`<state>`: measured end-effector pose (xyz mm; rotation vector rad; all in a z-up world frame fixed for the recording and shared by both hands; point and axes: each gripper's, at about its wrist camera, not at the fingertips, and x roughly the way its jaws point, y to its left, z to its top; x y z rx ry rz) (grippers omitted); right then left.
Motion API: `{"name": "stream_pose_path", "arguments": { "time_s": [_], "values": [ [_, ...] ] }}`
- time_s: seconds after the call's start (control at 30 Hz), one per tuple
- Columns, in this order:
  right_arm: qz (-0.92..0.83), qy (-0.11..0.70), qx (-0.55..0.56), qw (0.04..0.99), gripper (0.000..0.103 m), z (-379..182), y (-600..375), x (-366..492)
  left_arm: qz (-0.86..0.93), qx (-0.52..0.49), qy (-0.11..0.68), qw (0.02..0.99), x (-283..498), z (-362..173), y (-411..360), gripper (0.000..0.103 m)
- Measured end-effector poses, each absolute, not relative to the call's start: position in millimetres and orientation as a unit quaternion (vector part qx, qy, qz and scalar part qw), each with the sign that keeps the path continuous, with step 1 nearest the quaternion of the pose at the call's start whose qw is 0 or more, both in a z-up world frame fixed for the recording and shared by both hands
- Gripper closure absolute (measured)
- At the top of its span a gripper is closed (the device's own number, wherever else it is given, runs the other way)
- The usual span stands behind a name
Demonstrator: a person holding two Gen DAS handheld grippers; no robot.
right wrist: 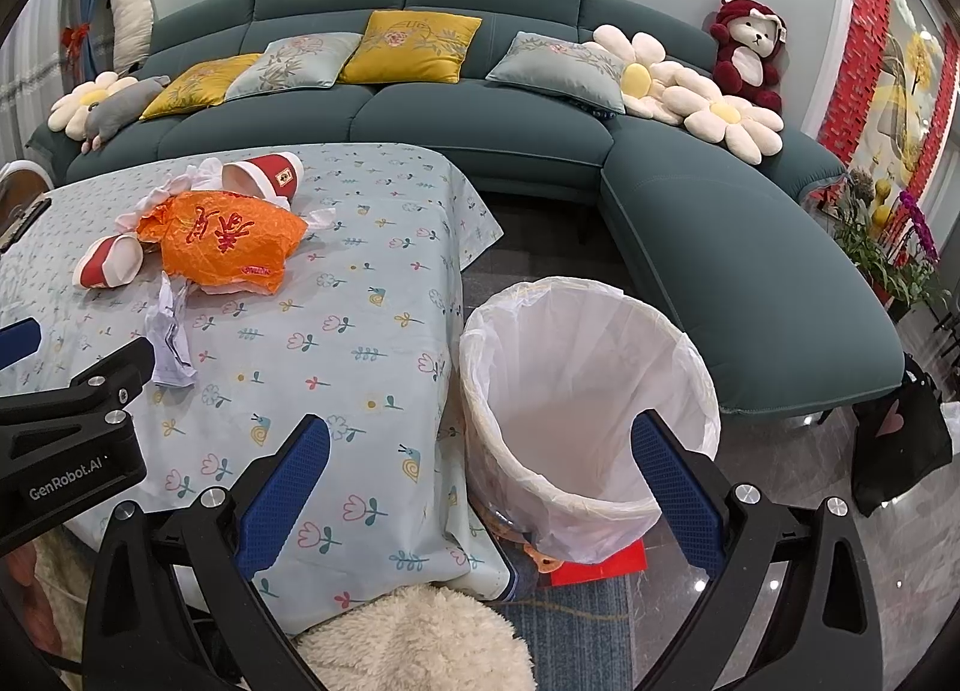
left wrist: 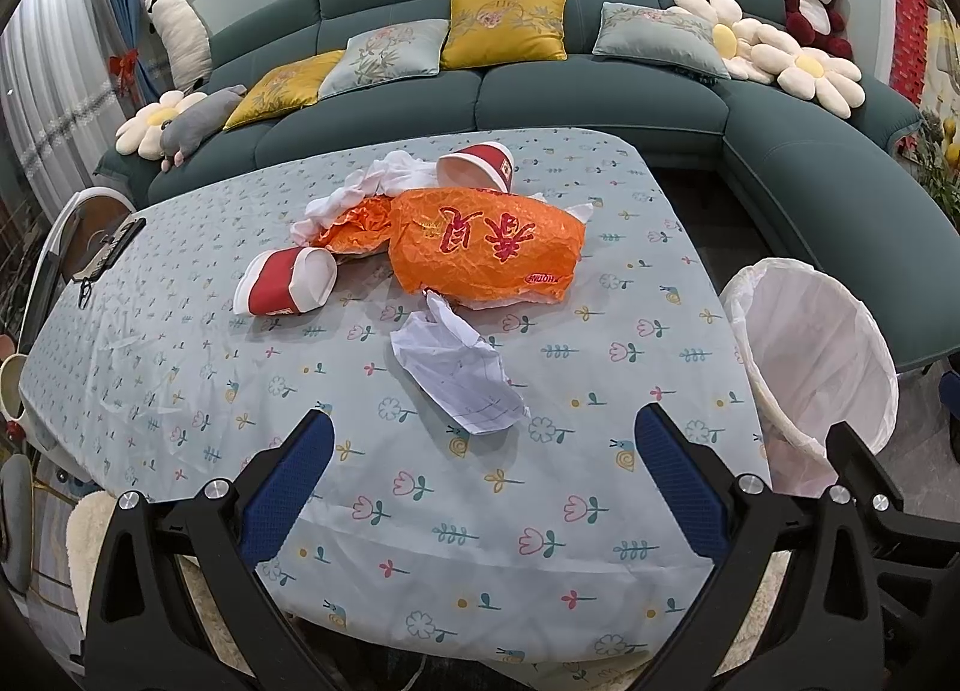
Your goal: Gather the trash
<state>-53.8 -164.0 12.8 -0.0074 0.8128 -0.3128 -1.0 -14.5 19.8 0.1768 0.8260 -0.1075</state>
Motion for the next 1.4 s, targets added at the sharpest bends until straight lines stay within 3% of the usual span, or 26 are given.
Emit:
{"name": "stream_pose_path", "arguments": {
  "time_s": [1.03, 1.4],
  "values": [
    [-0.162, 0.395, -0.009, 0.904, 0.007, 7.8, -154.1, -37.7, -0.019, 0.088, 0.407, 0.909, 26.3, -0.9, 33.8, 0.007],
    [-0.152, 0.390, -0.005, 0.908, 0.007, 0.2, -131.8, -4.5, -0.054, 0.036, 0.435, 0.898, 57.0, -11.3, 56.6, 0.007]
  ]
}}
